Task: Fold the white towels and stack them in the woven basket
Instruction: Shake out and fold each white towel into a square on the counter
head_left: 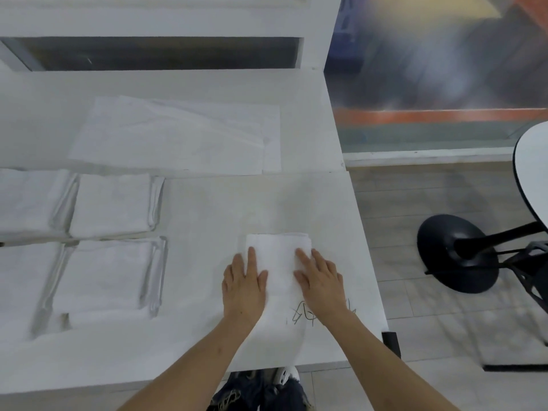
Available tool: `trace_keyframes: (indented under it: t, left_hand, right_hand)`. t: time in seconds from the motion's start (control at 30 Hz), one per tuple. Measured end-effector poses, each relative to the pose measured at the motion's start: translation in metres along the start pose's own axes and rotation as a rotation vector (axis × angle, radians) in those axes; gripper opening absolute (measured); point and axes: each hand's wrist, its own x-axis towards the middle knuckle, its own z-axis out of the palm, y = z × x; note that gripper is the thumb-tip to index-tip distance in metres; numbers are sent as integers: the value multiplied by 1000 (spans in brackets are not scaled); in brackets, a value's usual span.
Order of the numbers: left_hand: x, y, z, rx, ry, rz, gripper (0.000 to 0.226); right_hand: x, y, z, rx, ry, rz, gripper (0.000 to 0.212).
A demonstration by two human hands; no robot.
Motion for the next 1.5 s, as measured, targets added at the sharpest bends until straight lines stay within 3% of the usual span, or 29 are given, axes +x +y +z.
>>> trace_keyframes:
  t: [0.1,0.2,0.37,0.7,0.97,1.13,1.33,1.5]
  left_hand:
    - [-14,9,-10,-241,-35,-7,55]
    - [-17,11,-14,-518,-74,-196,49]
    - [-33,2,-33,-734,-140,-335,39]
    - [-81,-19,-137,-1125,74,-193,35]
    - [-69,-71,-208,-1235,180,-114,35]
    - [-35,-124,-251,-1273,171,-81,34]
    - [19,-196,-292,-1274,191,-102,34]
    - [70,-255,-305,-1153,186,-156,33]
  right_hand:
    - [-12,-2,8,235,20,75,52]
    - [-24,-11,5,577,-2,194,49]
    - [-44,-17,-4,777,-3,271,47]
    - [-81,-81,-26,1090,-76,216,44]
    - [-53,-167,-35,1185,-257,163,52]
    - [-24,-235,-28,1393,-430,216,54]
    - [27,-323,-14,1356,-273,210,84]
    - [63,-385,-9,1162,-161,69,63]
